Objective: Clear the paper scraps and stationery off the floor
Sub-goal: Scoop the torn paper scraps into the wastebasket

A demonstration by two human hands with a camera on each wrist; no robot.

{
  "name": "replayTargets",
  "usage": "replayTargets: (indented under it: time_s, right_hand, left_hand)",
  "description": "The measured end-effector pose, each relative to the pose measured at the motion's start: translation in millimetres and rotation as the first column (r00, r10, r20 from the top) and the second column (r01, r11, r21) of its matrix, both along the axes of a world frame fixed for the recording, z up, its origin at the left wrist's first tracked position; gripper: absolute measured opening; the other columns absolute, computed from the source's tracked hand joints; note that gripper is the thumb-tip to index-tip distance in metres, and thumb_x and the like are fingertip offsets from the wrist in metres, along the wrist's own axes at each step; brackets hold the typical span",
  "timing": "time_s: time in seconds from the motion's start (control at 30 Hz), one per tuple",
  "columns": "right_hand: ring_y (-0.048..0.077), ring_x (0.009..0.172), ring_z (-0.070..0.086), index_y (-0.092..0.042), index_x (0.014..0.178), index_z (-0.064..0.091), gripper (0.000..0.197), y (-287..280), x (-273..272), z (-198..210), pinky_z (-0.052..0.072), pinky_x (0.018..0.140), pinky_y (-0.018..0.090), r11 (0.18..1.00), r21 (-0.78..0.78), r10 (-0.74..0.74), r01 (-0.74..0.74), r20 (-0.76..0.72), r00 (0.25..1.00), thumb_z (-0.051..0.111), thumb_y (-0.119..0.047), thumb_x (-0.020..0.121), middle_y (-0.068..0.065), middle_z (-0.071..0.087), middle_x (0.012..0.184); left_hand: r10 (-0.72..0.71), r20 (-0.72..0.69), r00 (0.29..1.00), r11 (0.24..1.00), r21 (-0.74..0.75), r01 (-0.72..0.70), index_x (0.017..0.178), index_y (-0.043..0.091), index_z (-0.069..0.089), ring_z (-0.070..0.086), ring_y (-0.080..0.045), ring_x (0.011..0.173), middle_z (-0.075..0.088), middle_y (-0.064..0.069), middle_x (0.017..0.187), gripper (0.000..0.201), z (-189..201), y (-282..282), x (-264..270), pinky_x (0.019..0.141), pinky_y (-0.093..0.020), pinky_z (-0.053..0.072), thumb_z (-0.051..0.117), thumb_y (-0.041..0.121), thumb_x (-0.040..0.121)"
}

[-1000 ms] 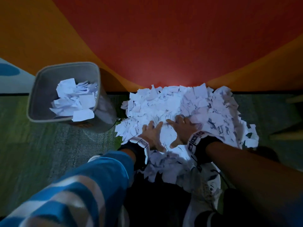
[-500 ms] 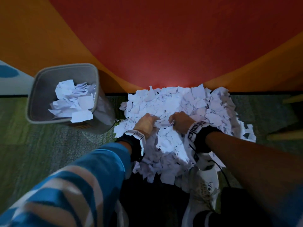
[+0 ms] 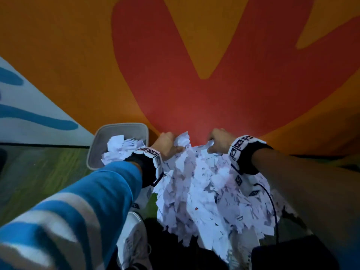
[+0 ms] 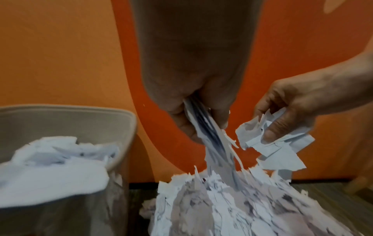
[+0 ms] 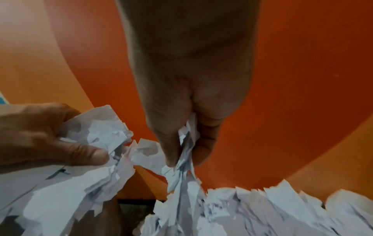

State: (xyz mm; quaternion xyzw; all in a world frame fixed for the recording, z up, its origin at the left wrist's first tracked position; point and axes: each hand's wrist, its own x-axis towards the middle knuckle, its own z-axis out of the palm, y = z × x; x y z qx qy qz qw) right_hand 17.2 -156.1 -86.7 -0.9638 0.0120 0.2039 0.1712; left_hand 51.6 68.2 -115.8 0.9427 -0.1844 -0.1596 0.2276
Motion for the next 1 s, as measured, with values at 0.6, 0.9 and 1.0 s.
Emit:
replayTargets:
  time_s: [0.6, 0.9, 1.0]
  right_hand:
    - [0.015, 0.066, 0.056, 0.005, 0.109, 0.069, 0.034, 178.9, 44.2, 35.0, 0.043, 0.056, 0.025, 0.903, 0.415, -0.141, 0.116, 0.031, 0.989, 0.077, -0.014, 0.082, 0.019, 0.071, 0.094]
    - [0.022, 0.081, 0.065, -0.006, 0.125, 0.059, 0.037, 236.2, 60.5, 14.7, 0.052, 0.064, 0.031, 0.803, 0.56, -0.17, 0.205, -0.115, 0.979, 0.067, -0.021, 0.092, 0.014, 0.064, 0.108]
    - [0.018, 0.06, 0.058, -0.011, 0.138, 0.05, 0.051, 240.3, 60.7, 6.9, 0.05, 0.055, 0.029, 0.783, 0.573, -0.161, 0.242, -0.19, 0.969, 0.068, -0.015, 0.091, 0.014, 0.064, 0.108]
  left_hand:
    - [0.577, 0.04, 0.815, 0.802, -0.217, -0.557, 0.074, 0.005, 0.055, 0.044, -0.017, 0.054, 0.052, -0.004, 0.064, 0.04, 71.4, 168.6, 24.7, 0.046, -0.026, 0.028, 0.073, 0.038, 0.087]
    - [0.615, -0.189, 0.766, 0.76, -0.116, -0.639, 0.103, -0.003, 0.066, 0.068, -0.032, 0.09, 0.07, -0.012, 0.099, 0.042, 49.0, 185.0, 40.8, 0.07, -0.034, 0.053, 0.067, 0.037, 0.091]
    - [0.604, -0.276, 0.748, 0.738, -0.162, -0.655, 0.113, -0.001, 0.066, 0.07, -0.035, 0.094, 0.071, -0.02, 0.099, 0.043, 42.3, 185.8, 38.5, 0.083, -0.048, 0.059, 0.076, 0.031, 0.086]
